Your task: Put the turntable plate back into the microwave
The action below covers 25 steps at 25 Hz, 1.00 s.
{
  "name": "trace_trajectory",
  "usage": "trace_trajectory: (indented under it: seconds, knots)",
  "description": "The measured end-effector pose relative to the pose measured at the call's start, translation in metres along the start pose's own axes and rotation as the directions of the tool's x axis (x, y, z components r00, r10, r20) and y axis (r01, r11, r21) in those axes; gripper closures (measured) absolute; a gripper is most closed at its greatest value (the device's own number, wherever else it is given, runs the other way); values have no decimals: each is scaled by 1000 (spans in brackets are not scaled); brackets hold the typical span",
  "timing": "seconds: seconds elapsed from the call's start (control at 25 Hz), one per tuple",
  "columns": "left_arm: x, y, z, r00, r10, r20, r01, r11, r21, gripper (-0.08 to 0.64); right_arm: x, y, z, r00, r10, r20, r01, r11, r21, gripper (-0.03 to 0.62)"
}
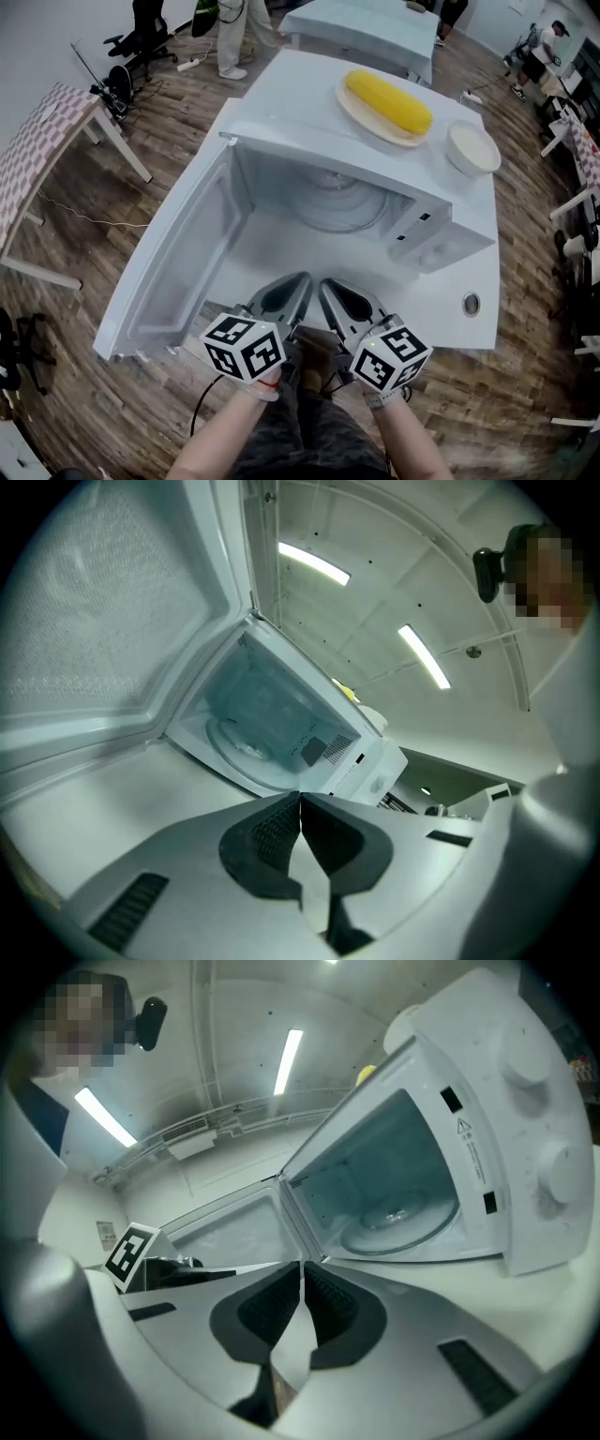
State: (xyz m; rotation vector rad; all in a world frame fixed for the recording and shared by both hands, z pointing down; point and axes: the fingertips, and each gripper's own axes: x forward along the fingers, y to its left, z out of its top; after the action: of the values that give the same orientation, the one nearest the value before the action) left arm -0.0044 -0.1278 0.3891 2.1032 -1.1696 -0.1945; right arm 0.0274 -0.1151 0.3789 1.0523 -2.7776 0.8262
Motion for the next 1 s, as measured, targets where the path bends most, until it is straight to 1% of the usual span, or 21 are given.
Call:
trace_trajectory:
  seconds: [0.08, 0.24, 0.4, 0.52, 0.68, 0.84, 1.0]
  knots:
    - [-5, -10, -1, 1000, -7, -1, 7, 1000, 21, 545, -9, 10, 1, 1000, 11, 5, -11, 999, -36, 561]
    - [-17, -29, -2, 1000, -25, -9, 26, 998, 62, 545, -25, 26, -1, 1000, 21, 8, -20, 998, -62, 563]
    - [-31, -47, -3, 999, -37, -15, 38, 994, 100, 545, -41, 43, 2, 1000, 22, 18, -19, 990, -142, 563]
    - [-37, -62, -2, 998, -56, -30, 59, 988, 142, 545, -54, 53, 7, 1000, 4, 19, 0, 982, -191, 563]
    - [-45, -83, -1, 996, -77, -47, 84, 979, 188, 545, -70, 63, 14, 1000, 1, 14, 1, 980, -198, 563]
    - [-55, -99, -6, 995, -88, -51, 96, 976, 195, 545, -86, 72, 15, 1000, 1, 11, 1, 981, -196, 563]
    - [-63, -107, -13, 995, -77, -57, 86, 978, 189, 545, -97, 78, 11, 1000, 9, -3, -10, 986, -166, 566]
